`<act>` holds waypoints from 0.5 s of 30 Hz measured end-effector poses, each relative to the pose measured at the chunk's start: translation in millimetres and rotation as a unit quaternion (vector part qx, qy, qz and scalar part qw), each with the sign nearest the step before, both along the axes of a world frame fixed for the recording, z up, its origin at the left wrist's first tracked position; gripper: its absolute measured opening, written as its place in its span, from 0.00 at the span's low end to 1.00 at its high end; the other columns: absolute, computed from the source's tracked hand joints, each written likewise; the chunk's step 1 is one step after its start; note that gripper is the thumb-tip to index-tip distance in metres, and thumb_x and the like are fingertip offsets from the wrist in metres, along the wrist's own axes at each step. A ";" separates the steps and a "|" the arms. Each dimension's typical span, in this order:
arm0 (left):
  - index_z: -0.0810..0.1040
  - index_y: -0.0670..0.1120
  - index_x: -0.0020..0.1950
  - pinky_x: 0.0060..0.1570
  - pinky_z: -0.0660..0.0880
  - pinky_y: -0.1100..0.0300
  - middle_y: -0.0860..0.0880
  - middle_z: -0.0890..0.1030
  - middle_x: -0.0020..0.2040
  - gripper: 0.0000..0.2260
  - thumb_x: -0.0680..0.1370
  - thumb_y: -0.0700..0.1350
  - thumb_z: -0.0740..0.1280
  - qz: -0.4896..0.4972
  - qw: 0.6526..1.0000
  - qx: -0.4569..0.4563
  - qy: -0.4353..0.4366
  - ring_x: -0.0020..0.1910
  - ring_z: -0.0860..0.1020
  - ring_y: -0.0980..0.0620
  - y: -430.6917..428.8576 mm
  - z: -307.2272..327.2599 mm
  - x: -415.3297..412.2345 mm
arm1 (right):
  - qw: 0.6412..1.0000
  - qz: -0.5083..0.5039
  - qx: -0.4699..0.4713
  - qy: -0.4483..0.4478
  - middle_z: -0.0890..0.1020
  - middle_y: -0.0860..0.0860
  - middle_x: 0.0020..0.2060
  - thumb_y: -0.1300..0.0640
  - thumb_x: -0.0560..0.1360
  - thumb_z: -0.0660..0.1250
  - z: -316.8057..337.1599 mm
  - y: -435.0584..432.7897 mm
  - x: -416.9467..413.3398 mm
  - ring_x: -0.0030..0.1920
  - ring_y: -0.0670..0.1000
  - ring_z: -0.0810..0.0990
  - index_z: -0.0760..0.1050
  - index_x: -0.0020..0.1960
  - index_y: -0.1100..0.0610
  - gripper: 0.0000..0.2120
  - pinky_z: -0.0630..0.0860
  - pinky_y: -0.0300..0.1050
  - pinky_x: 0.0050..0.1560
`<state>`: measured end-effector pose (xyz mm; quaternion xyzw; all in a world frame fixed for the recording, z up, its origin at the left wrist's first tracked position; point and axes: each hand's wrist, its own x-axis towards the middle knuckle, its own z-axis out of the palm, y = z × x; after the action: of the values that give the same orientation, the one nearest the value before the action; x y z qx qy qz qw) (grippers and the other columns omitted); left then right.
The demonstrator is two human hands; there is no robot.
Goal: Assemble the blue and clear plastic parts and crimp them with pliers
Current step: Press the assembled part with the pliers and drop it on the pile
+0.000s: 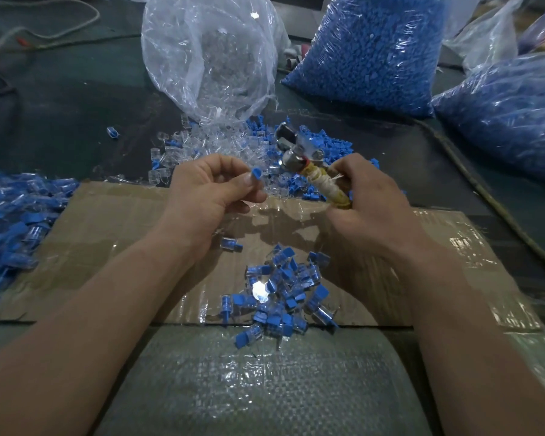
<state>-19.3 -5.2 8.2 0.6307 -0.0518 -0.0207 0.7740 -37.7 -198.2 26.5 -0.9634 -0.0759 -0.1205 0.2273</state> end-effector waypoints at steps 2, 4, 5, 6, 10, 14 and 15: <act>0.75 0.44 0.40 0.28 0.74 0.68 0.49 0.82 0.31 0.07 0.73 0.32 0.65 0.007 1.000 0.001 -0.016 0.32 0.81 0.54 -0.2 -0.8 -0.1 | 1.000 0.017 -0.010 0.008 0.72 0.48 0.41 0.60 0.68 0.66 -2.1 3.0 0.0 0.41 0.50 0.71 0.68 0.50 0.54 0.12 0.65 0.37 0.36; 0.75 0.43 0.40 0.29 0.75 0.68 0.50 0.82 0.31 0.07 0.73 0.32 0.65 0.013 0.999 0.006 -0.032 0.32 0.81 0.55 -0.6 -0.8 -0.2 | 0.999 0.028 -0.033 0.016 0.72 0.49 0.43 0.58 0.69 0.66 -3.6 5.1 -0.1 0.42 0.50 0.70 0.68 0.51 0.54 0.12 0.64 0.40 0.36; 0.75 0.43 0.40 0.30 0.74 0.68 0.50 0.82 0.31 0.07 0.73 0.31 0.65 0.016 0.999 0.006 -0.037 0.32 0.81 0.54 -0.7 -0.6 -0.1 | 0.998 0.033 -0.045 0.019 0.72 0.49 0.43 0.57 0.70 0.66 -4.2 6.1 0.0 0.42 0.50 0.70 0.67 0.51 0.53 0.12 0.62 0.42 0.36; 0.75 0.43 0.40 0.30 0.74 0.68 0.50 0.82 0.32 0.07 0.73 0.31 0.65 0.019 0.999 0.005 -0.040 0.33 0.81 0.54 -0.8 -0.6 0.0 | 0.998 0.037 -0.054 0.023 0.71 0.49 0.43 0.56 0.70 0.66 -4.6 7.0 0.1 0.42 0.49 0.69 0.67 0.51 0.53 0.12 0.60 0.42 0.37; 0.75 0.42 0.40 0.30 0.75 0.68 0.50 0.82 0.32 0.07 0.73 0.31 0.65 0.028 0.999 0.003 -0.044 0.32 0.81 0.56 -1.5 -0.2 -0.8 | 0.996 0.051 -0.060 0.042 0.70 0.47 0.42 0.56 0.70 0.67 -5.8 8.8 0.2 0.42 0.48 0.68 0.66 0.51 0.52 0.13 0.61 0.34 0.37; 0.75 0.42 0.40 0.31 0.75 0.68 0.51 0.82 0.31 0.07 0.73 0.31 0.64 0.030 0.998 0.008 -0.046 0.32 0.80 0.56 -2.7 0.0 -2.3 | 0.995 0.057 -0.052 0.061 0.67 0.42 0.39 0.56 0.69 0.67 -5.8 9.5 -0.2 0.39 0.42 0.66 0.64 0.49 0.50 0.13 0.59 0.33 0.36; 0.75 0.42 0.40 0.31 0.75 0.68 0.51 0.82 0.31 0.07 0.73 0.31 0.64 0.030 0.998 0.008 -0.046 0.32 0.80 0.56 -2.4 0.2 -2.3 | 0.995 0.058 -0.051 0.065 0.66 0.41 0.39 0.56 0.69 0.66 -5.7 9.6 -0.1 0.39 0.41 0.66 0.64 0.49 0.50 0.13 0.59 0.34 0.36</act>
<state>-21.5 -7.6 8.4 0.6386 -0.0681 0.0305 0.7660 -37.9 -188.5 20.8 -0.9734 -0.1232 -0.0401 0.1887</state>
